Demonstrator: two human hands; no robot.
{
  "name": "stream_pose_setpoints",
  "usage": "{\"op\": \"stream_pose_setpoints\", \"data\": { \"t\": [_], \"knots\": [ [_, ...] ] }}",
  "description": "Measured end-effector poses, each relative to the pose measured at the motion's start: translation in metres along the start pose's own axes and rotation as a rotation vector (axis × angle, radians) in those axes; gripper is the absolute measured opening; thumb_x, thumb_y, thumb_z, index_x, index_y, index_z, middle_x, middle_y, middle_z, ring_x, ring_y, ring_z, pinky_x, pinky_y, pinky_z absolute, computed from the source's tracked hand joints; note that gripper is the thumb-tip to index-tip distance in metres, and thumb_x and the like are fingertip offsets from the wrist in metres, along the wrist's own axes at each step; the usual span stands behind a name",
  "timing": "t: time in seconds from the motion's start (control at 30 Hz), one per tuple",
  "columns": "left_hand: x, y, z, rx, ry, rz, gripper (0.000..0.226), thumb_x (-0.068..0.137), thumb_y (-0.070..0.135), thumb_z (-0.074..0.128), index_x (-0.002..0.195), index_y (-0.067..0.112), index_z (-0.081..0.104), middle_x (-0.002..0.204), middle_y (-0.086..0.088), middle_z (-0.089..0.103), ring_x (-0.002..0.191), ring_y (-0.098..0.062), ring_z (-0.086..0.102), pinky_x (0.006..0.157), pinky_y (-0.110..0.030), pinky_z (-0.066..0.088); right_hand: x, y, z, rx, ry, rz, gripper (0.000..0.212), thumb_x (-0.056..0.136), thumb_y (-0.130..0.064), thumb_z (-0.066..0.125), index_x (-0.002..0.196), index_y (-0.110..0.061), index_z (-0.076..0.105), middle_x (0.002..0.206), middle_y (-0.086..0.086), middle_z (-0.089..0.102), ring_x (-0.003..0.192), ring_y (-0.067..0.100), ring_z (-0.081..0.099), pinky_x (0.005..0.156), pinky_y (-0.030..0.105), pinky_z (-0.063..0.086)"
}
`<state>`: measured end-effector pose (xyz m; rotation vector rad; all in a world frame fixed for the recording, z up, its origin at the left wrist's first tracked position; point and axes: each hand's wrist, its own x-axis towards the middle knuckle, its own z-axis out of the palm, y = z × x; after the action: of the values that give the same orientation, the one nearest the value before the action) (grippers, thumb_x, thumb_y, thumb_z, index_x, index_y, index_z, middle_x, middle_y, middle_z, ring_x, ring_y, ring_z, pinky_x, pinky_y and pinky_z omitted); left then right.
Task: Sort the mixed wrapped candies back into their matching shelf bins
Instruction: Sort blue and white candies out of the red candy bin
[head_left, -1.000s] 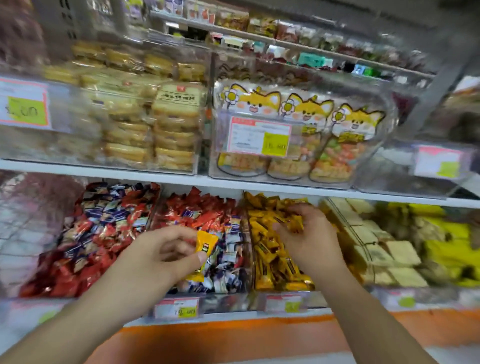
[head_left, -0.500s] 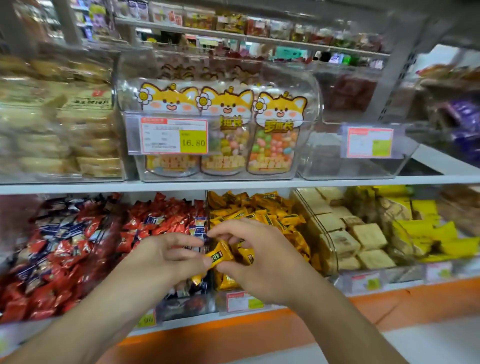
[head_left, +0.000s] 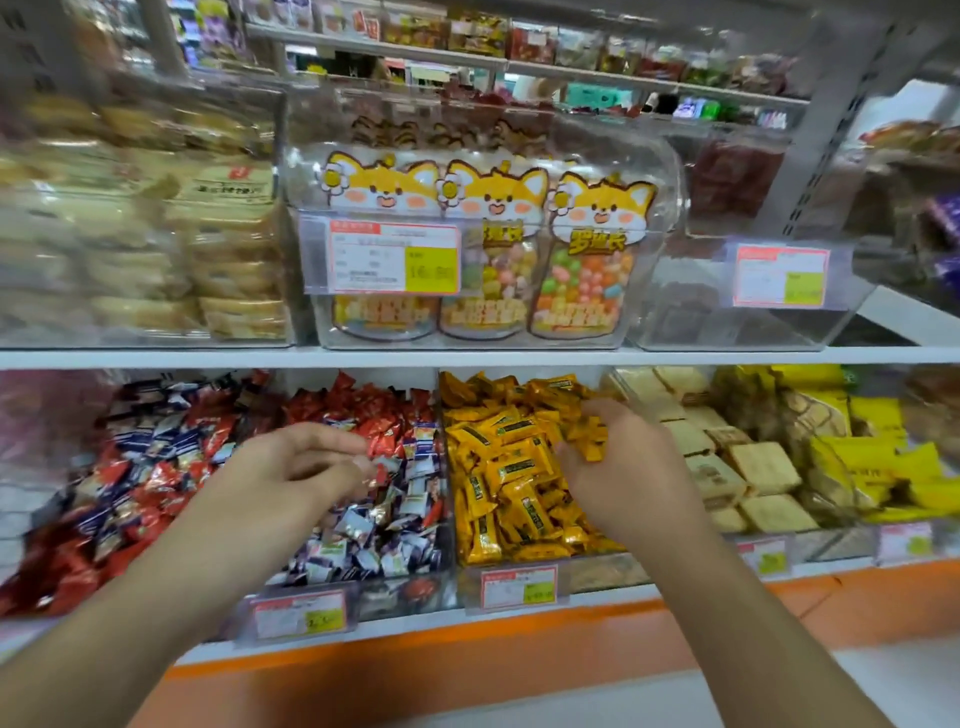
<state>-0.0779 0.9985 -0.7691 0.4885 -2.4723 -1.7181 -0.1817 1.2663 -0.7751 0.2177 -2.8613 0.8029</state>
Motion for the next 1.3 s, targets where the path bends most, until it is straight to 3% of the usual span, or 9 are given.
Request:
{"op": "stream_pose_setpoints", "data": {
  "t": [0.07,0.17,0.27,0.4,0.63,0.77,0.9,1.03,1.3],
  "knots": [
    [0.006,-0.01,-0.015,0.021,0.06,0.012,0.009,0.097,0.023,0.069,0.104,0.03,0.07,0.096,0.012,0.078,0.094,-0.012,0.073,0.091,-0.043,0.056,-0.004,-0.012,0.004,-0.001,-0.04,-0.06,0.043,0.097,-0.04,0.066,0.138,-0.025,0.059,0.137,-0.005,0.056,0.116,0.021,0.057,0.085,0.027,0.044],
    [0.018,-0.032,-0.04,0.044,0.187,0.063,0.009,0.094,0.02,0.074,0.096,0.028,0.071,0.089,0.008,0.077,0.094,-0.01,0.071,0.092,-0.037,0.054,-0.011,-0.03,0.012,-0.015,-0.109,-0.158,0.036,0.099,-0.035,0.065,0.134,-0.027,0.061,0.143,-0.008,0.053,0.108,0.017,0.061,0.091,0.031,0.05],
    [0.024,-0.051,-0.061,0.08,0.235,0.1,0.014,0.095,0.015,0.072,0.094,0.028,0.071,0.088,0.008,0.076,0.095,-0.012,0.071,0.092,-0.039,0.055,-0.016,-0.045,0.024,-0.019,-0.155,-0.234,0.034,0.099,-0.033,0.065,0.133,-0.029,0.062,0.143,-0.01,0.055,0.119,0.017,0.061,0.099,0.03,0.048],
    [0.027,-0.066,-0.086,0.17,0.274,0.166,0.019,0.095,0.009,0.069,0.095,0.028,0.068,0.092,0.008,0.074,0.095,-0.01,0.07,0.096,-0.043,0.055,-0.016,-0.062,0.037,-0.039,-0.187,-0.32,0.033,0.1,-0.029,0.065,0.133,-0.032,0.062,0.14,-0.014,0.056,0.131,0.01,0.051,0.094,0.016,0.033],
    [0.025,-0.091,-0.153,0.292,0.341,0.18,0.024,0.094,-0.003,0.062,0.1,0.02,0.068,0.096,0.004,0.073,0.088,-0.004,0.068,0.09,-0.036,0.057,-0.016,-0.104,0.071,-0.042,-0.236,-0.437,0.037,0.098,-0.028,0.067,0.134,-0.035,0.061,0.139,-0.016,0.058,0.124,0.006,0.054,0.088,0.006,0.032],
    [0.021,-0.114,-0.175,0.418,0.298,0.155,0.022,0.089,0.01,0.068,0.1,0.029,0.07,0.093,0.013,0.07,0.085,0.0,0.066,0.088,-0.039,0.058,-0.028,-0.14,0.094,-0.033,-0.352,-0.545,0.042,0.101,-0.033,0.062,0.142,-0.04,0.052,0.148,-0.023,0.047,0.13,0.003,0.048,0.102,0.012,0.032],
    [0.021,-0.124,-0.162,0.659,0.06,0.235,0.043,0.091,0.041,0.074,0.132,0.041,0.061,0.13,0.02,0.06,0.122,-0.002,0.055,0.107,-0.03,0.045,-0.039,-0.175,0.121,-0.01,-0.419,-0.624,0.045,0.102,-0.033,0.06,0.144,-0.043,0.048,0.148,-0.029,0.042,0.133,-0.005,0.04,0.101,-0.002,0.019],
    [0.026,-0.133,-0.138,0.726,-0.094,0.327,0.063,0.086,0.044,0.078,0.144,0.039,0.055,0.147,0.018,0.047,0.136,-0.004,0.041,0.117,-0.028,0.034,-0.04,-0.193,0.14,0.043,-0.392,-0.615,0.04,0.102,-0.031,0.059,0.141,-0.041,0.051,0.14,-0.031,0.042,0.135,-0.006,0.034,0.099,-0.002,0.017],
    [0.04,-0.142,-0.15,0.731,0.078,0.255,0.036,0.076,0.009,0.077,0.101,0.035,0.078,0.105,0.015,0.07,0.095,-0.005,0.063,0.092,-0.025,0.052,-0.043,-0.205,0.156,0.084,-0.375,-0.669,0.04,0.101,-0.028,0.06,0.141,-0.036,0.056,0.143,-0.03,0.041,0.14,-0.007,0.031,0.112,0.008,0.017]
  ]
}}
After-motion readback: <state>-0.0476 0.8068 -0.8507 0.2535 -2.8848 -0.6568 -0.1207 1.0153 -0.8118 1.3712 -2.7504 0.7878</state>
